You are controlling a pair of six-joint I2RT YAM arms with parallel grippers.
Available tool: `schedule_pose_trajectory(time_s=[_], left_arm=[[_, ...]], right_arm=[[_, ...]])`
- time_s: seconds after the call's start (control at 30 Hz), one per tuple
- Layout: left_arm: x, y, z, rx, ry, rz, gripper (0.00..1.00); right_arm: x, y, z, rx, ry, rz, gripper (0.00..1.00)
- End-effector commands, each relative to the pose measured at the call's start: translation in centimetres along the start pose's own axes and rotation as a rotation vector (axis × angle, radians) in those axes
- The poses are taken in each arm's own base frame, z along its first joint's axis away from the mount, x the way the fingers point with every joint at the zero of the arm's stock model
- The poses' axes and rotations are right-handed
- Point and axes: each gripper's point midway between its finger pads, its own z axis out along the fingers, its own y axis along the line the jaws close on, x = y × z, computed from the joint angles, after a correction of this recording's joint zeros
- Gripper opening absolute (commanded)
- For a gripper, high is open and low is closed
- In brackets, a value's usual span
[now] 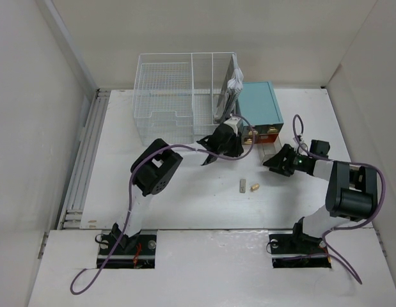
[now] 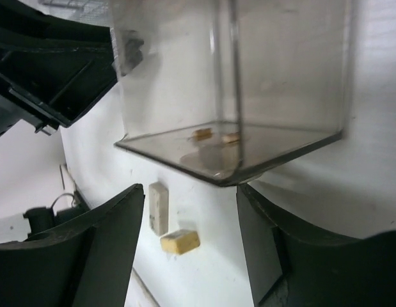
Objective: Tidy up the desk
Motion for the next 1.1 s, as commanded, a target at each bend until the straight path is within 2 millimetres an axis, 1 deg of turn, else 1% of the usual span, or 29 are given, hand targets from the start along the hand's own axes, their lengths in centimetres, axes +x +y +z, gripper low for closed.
schedule_pose_trajectory(time_s=[0.0,0.03,0.07,0.1,0.13,0.2,0.23,0.3,0.33,0.4,0.43,0.47,0.5,0.53,0.57,0.6,0.63,0.7,0.73,0.77,0.8,0.83,0.87,0.9,0.93,0.97,1.0,1.03,1.07], left_arm=[[-4.2,-3.0,-3.0,0.038,-0.113,0.026,0.26],[-4.4,-3.8,-3.6,0.051,-0.120,0.031,0.29],[-4.9,-3.8,-4.0,0.047,-0.138,0.031,0.40],[-4.1,-4.3,-4.3,0.054,-0.125,0.037,0.44],[-5.0,-4.7,-5.2,0.056,-0.148,0.037,0.47],[-4.9,-6.0,-6.1,0.074,-0.154,0.047,0.51],[-4.8,-5.8,-6.5,0.064,-0.158,0.046,0.51],[-5.2,-7.6,-7.9,0.090,-0.178,0.066,0.52],[-5.5,-7.8,-8.4,0.092,-0.183,0.076,0.52],[-4.4,-8.7,-9.4,0.079,-0.152,0.105,0.52],[-3.9,-8.4,-9.8,0.054,-0.143,0.117,0.52],[-2.7,-8.1,-10.0,0.038,-0.117,0.123,0.52],[-1.4,-8.4,-10.6,0.031,-0.087,0.145,0.50],[-0.6,-8.0,-10.9,0.007,-0.071,0.152,0.49],[1.3,-7.3,-10.9,-0.019,-0.029,0.149,0.49],[2.9,-7.4,-11.5,-0.032,0.011,0.167,0.42],[3.8,-6.9,-11.7,-0.062,0.029,0.168,0.39],[5.8,-6.7,-12.0,-0.080,0.076,0.175,0.31],[7.2,-6.9,-12.3,-0.087,0.106,0.181,0.26],[7.8,-7.0,-12.2,-0.095,0.112,0.191,0.24],[8.5,-7.2,-12.4,-0.096,0.133,0.203,0.24],[9.1,-7.1,-12.2,-0.108,0.139,0.205,0.24],[9.9,-6.9,-12.1,-0.122,0.157,0.217,0.26],[10.6,-7.1,-12.0,-0.118,0.169,0.226,0.30],[10.6,-7.2,-11.8,-0.118,0.169,0.226,0.33],[11.8,-6.9,-11.6,-0.131,0.200,0.229,0.34],[11.6,-6.9,-11.4,-0.145,0.194,0.232,0.35],[11.5,-7.2,-11.1,-0.149,0.185,0.240,0.40],[12.3,-6.4,-10.9,-0.175,0.206,0.249,0.40]], right_arm=[[-0.5,2.3,-1.2,-0.050,0.036,-0.071,0.65],[-0.8,2.4,-1.4,-0.049,0.042,-0.106,0.65],[-0.8,3.0,-1.7,-0.068,0.052,-0.129,0.65],[-0.2,3.6,-2.2,-0.071,0.078,-0.111,0.65],[-0.4,4.1,-2.5,-0.081,0.078,-0.128,0.65],[-0.5,5.6,-3.2,-0.118,0.071,-0.157,0.65],[-0.2,5.8,-3.5,-0.117,0.076,-0.160,0.65],[-0.4,7.2,-4.0,-0.137,0.065,-0.221,0.65],[-0.4,7.7,-4.2,-0.153,0.059,-0.234,0.65],[-1.0,8.9,-4.5,-0.183,0.054,-0.287,0.64],[-1.0,10.2,-4.8,-0.231,0.060,-0.341,0.62],[-0.4,11.0,-5.1,-0.251,0.092,-0.357,0.60],[-0.8,11.5,-5.3,-0.280,0.082,-0.470,0.59],[-1.9,13.4,-6.0,-0.353,0.067,-0.567,0.56],[-1.0,14.0,-6.7,-0.377,0.108,-0.557,0.53],[-1.3,14.4,-6.8,-0.415,0.097,-0.737,0.49],[-2.9,15.5,-7.1,-0.433,0.087,-0.794,0.46],[-2.7,16.3,-7.3,-0.448,0.137,-0.833,0.40],[-3.5,16.3,-7.3,-0.460,0.119,-0.983,0.40],[-4.7,16.9,-7.0,-0.461,0.130,-1.077,0.42],[-3.5,16.3,-7.1,-0.435,0.226,-1.132,0.42],[-3.6,16.0,-7.0,-0.445,0.241,-1.289,0.44],[-3.3,15.5,-7.0,-0.431,0.264,-1.355,0.46],[-3.0,14.2,-7.0,-0.379,0.320,-1.429,0.47],[-3.4,13.8,-6.2,-0.351,0.311,-1.541,0.47],[-3.2,13.2,-5.9,-0.318,0.324,-1.602,0.47],[-1.3,12.3,-6.0,-0.296,0.347,-1.642,0.47],[-1.4,12.1,-5.0,-0.259,0.352,-1.753,0.47],[-0.8,11.8,-4.7,-0.234,0.353,-1.759,0.47]])
